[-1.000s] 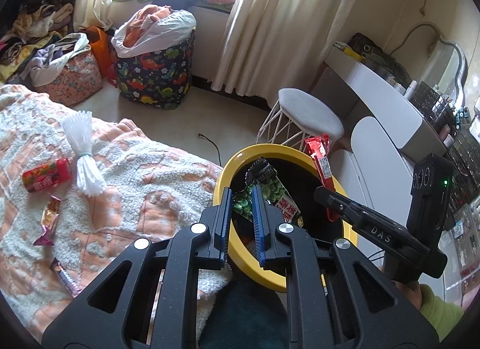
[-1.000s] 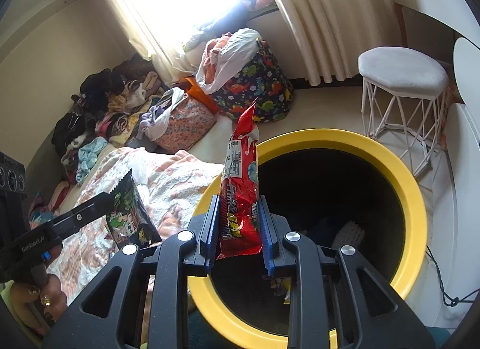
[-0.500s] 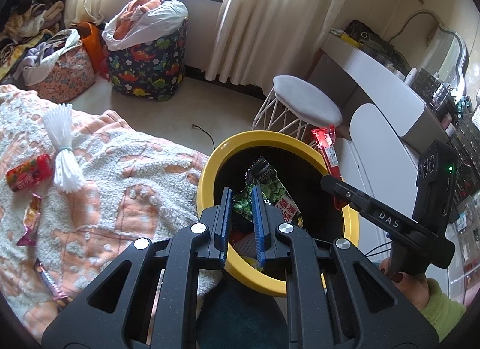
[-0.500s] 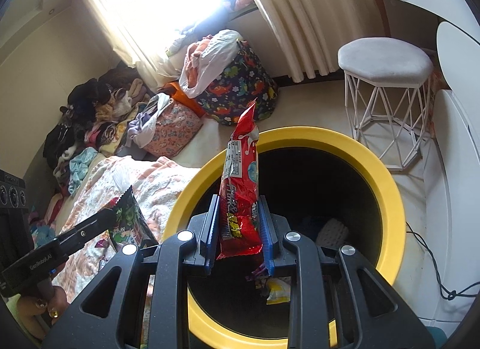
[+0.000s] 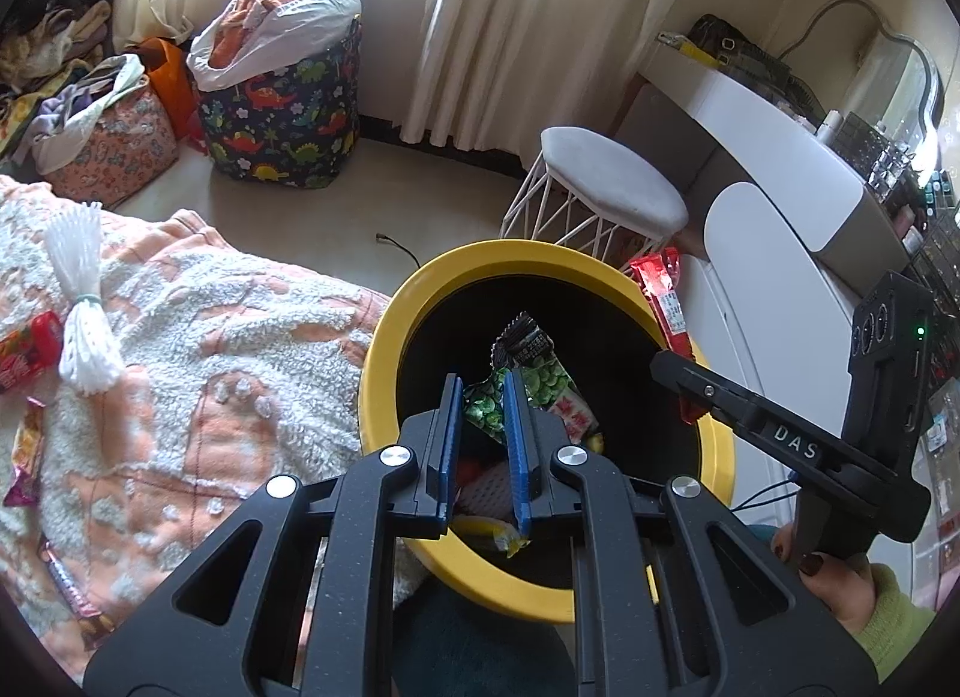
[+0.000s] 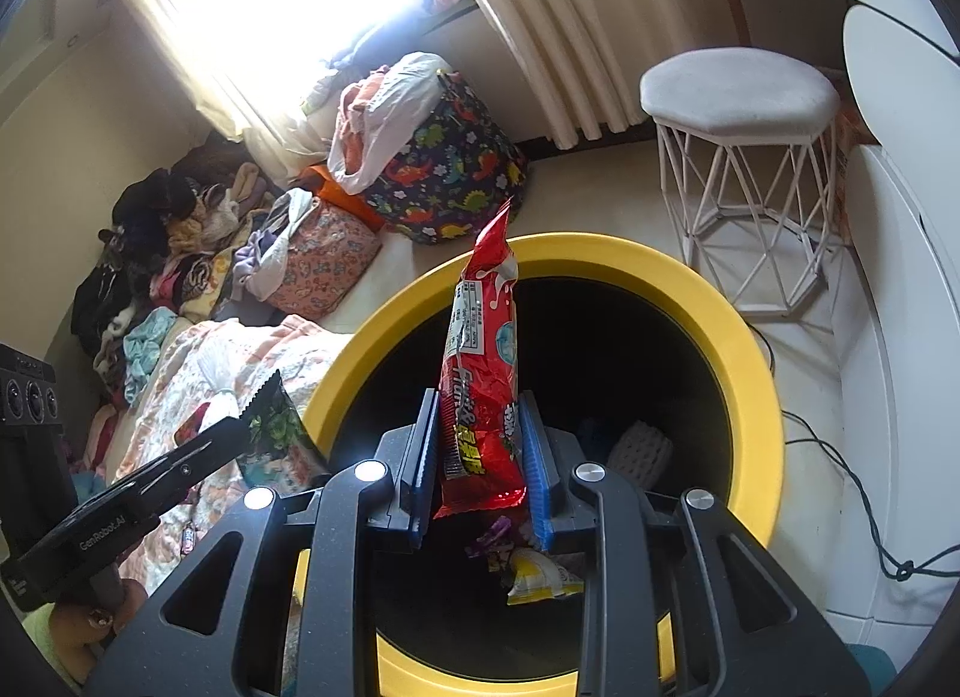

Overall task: Collect trash
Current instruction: 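Open the right gripper over the bin while the left opens, dropping both items, then move both open grippers back to the remaining trash on the bed, then grasp the purple wrapper with the left gripper while the right grasps the brown candy bar, then carry the purple wrapper and brown candy bar over the bin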

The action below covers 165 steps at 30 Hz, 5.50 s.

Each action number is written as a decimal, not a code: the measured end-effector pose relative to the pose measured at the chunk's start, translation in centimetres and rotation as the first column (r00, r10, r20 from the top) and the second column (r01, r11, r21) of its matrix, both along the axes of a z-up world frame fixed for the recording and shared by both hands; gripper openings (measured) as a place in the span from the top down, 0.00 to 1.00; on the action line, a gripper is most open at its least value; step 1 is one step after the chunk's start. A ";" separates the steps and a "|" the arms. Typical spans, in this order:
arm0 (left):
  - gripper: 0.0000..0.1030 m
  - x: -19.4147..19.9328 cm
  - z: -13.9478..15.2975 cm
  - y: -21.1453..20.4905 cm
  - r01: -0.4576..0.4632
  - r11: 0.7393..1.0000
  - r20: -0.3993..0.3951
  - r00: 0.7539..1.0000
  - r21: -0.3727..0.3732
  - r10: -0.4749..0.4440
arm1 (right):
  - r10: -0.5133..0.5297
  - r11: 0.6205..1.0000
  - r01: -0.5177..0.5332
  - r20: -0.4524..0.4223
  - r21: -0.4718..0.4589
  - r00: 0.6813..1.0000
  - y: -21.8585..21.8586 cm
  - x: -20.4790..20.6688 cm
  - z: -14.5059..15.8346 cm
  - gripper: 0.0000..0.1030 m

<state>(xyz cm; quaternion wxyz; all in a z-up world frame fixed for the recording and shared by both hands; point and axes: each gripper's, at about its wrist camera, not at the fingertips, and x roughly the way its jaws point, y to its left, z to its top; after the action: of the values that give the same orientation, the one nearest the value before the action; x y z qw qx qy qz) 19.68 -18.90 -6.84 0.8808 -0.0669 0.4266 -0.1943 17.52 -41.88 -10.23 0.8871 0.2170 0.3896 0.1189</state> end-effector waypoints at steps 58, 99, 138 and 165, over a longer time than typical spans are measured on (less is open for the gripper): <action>0.11 -5.2 3.6 15.8 -0.385 0.920 0.207 0.897 -0.070 0.391 | 0.260 0.964 -0.244 0.187 -0.104 0.947 12.9 -3.8 4.6 0.16; 0.58 -3.5 -4.3 27.7 -0.466 0.878 -0.107 0.884 -0.111 0.456 | 0.712 0.662 -0.729 -0.156 -0.175 0.685 34.5 -3.3 -3.9 0.61; 0.81 -3.6 -1.6 22.2 -0.381 0.920 -0.047 0.925 -0.089 0.378 | 0.478 0.877 -0.477 -0.003 -0.061 0.879 20.6 -2.1 0.5 0.81; 0.81 -3.0 0.8 16.1 -0.261 0.962 0.008 0.965 -0.075 0.263 | 0.312 0.950 -0.308 0.083 -0.059 0.946 13.0 -1.7 2.3 0.81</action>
<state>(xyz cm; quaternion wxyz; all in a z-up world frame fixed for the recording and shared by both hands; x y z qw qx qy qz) 16.67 -2.84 -6.02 0.8995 -0.1531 0.3987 -0.0922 15.78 -28.85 -7.89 0.8790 0.1272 0.3804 0.2579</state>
